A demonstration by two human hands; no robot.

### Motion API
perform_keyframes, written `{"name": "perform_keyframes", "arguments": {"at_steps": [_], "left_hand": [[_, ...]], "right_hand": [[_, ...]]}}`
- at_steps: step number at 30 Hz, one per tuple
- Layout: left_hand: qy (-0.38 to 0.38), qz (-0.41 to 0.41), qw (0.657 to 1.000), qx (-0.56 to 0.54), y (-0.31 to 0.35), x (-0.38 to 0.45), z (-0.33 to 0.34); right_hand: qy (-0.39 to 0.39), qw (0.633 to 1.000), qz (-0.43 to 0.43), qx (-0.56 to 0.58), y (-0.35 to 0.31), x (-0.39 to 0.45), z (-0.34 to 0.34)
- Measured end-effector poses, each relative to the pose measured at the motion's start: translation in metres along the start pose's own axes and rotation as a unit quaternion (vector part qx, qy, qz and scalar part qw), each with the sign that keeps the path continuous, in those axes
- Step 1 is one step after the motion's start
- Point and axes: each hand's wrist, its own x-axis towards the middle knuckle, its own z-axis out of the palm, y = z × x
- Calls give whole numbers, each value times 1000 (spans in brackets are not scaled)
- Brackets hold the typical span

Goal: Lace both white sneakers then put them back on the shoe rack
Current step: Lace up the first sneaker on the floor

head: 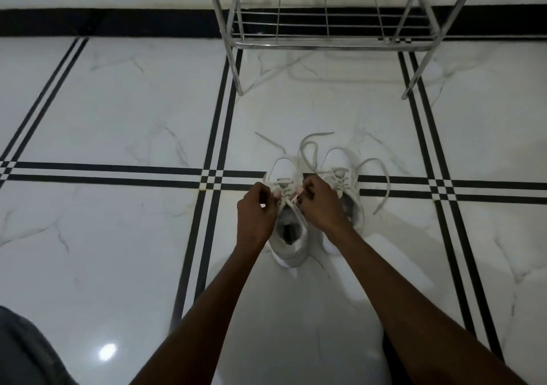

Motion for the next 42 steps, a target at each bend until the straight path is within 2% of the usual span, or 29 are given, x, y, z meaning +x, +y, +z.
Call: {"name": "perform_keyframes", "arguments": {"at_steps": [3,4,6,8,9,11,13,19,21,24,27,29,31,33,36,38,39,40,42], "left_hand": [[-60,-108,976,-180,13,7,-13],[-71,-117,963,-233,18,11,-19],[-69,-69,959,-266,29,21,-31],[-64,7,972,-226,41,30,-42],[-68,39,979,-190,46,33,-47],[-100,73,982,-143,49,40,-52],[-155,65,977,-133,46,43,-53],[-231,-19,960,-157,37,32,-41],[-244,-41,955,-164,37,31,-37],[-204,-53,964,-162,34,33,-31],[-201,-38,969,-142,30,33,-28],[-177,-11,981,-82,29,34,-25],[-135,23,989,60,27,36,-25],[-83,42,979,181,26,37,-30],[-21,60,977,202,22,38,-41],[14,34,994,107,15,39,-53],[37,17,997,65,10,40,-61],[62,6,997,52,2,41,-69],[87,-32,990,104,-15,44,-82]], "right_hand": [[-39,985,79,151,-7,10,-7],[-28,968,103,225,-11,13,-8],[4,942,114,316,-23,15,-12],[-8,972,24,232,-34,14,-16],[-59,985,-36,161,-39,12,-18],[-201,973,-107,40,-49,7,-22],[-278,952,-123,-15,-58,5,-32],[-176,962,-168,-122,-48,15,-56],[-138,966,-192,-100,-42,16,-55],[-38,974,-219,-46,-35,14,-50],[32,978,-206,-6,-28,15,-40],[27,984,-157,85,-27,16,-36],[-6,977,-114,179,-26,17,-36],[-38,966,-82,241,-27,17,-36],[-52,959,-23,277,-29,19,-36],[-4,973,9,230,-27,25,-39],[37,986,2,160,-24,29,-42],[74,995,-17,70,-18,34,-45],[114,986,-59,-104,-5,37,-49]]}}
